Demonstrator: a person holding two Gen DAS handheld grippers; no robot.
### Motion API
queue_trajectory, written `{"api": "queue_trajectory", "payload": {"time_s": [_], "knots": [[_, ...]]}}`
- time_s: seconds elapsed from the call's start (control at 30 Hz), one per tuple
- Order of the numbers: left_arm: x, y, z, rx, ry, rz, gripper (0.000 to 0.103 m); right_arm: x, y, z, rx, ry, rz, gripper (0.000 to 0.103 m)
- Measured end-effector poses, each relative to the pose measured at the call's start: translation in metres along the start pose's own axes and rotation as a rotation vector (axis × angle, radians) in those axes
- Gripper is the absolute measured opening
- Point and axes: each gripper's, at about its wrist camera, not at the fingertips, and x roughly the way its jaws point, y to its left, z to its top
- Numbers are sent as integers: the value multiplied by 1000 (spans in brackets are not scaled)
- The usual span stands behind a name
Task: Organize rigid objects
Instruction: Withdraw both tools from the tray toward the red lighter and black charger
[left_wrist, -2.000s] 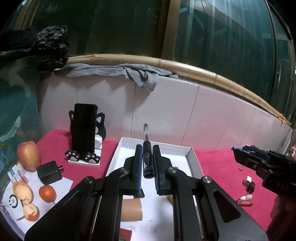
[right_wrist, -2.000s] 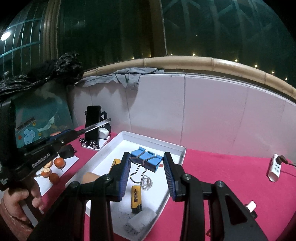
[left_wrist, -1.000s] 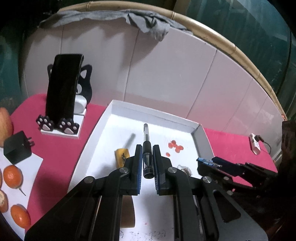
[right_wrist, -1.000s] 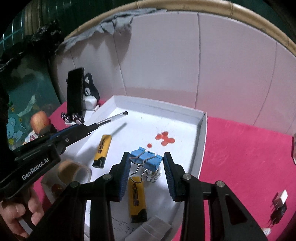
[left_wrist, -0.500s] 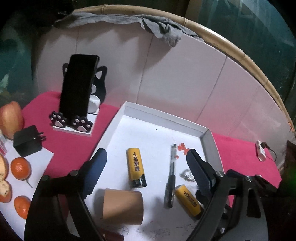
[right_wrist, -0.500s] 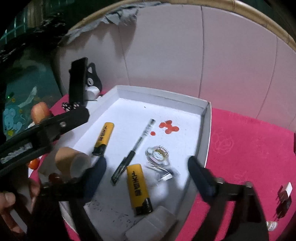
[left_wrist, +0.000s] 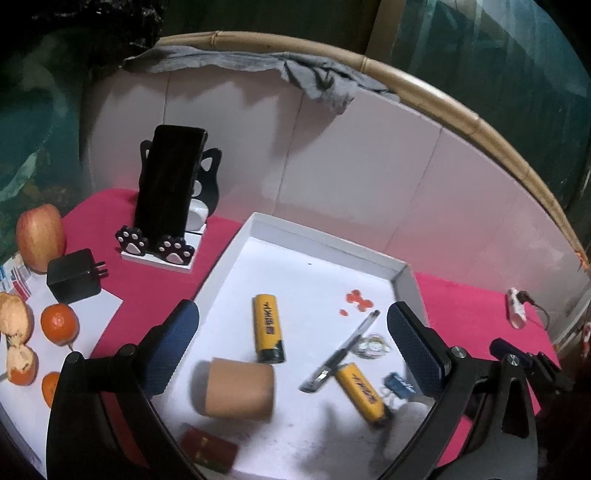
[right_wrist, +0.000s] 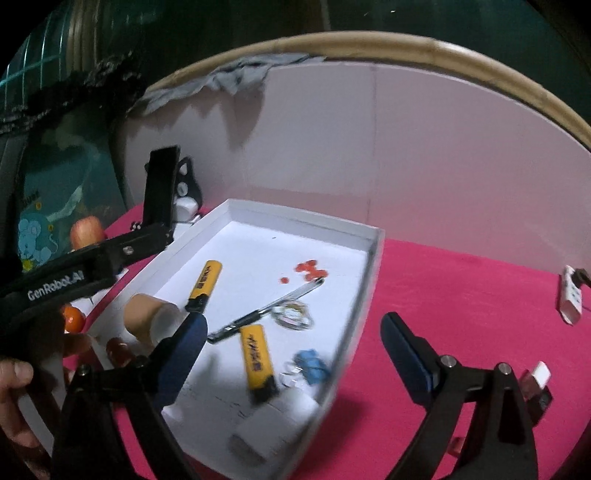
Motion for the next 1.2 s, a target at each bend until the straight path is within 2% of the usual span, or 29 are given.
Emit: {"api": "queue_trajectory", "payload": {"time_s": [0.17, 0.43, 0.6, 0.87, 1.0, 1.13, 1.2], "knots": [[-15, -27, -7, 26, -23, -71, 103, -32, -51, -15, 125, -59, -73, 95], [-18, -93, -32, 141, 28, -192, 103, -68, -126, -50, 296, -99, -192, 95], [-18, -116, -53, 157, 66, -250, 103, -80, -166, -79, 408, -89, -253, 95], [-10, -170, -102, 291, 187, -337, 103, -92, -217, -123, 551, -39, -338, 95], [-3, -199, -119, 392, 223, -400, 103, -95, -235, -143, 602, -21, -357, 95], [18, -233, -127, 515, 250, -476, 103, -97, -250, -160, 667, -12, -331, 95], [26, -248, -129, 560, 262, -496, 103, -101, -254, -163, 688, -40, -300, 95]]}}
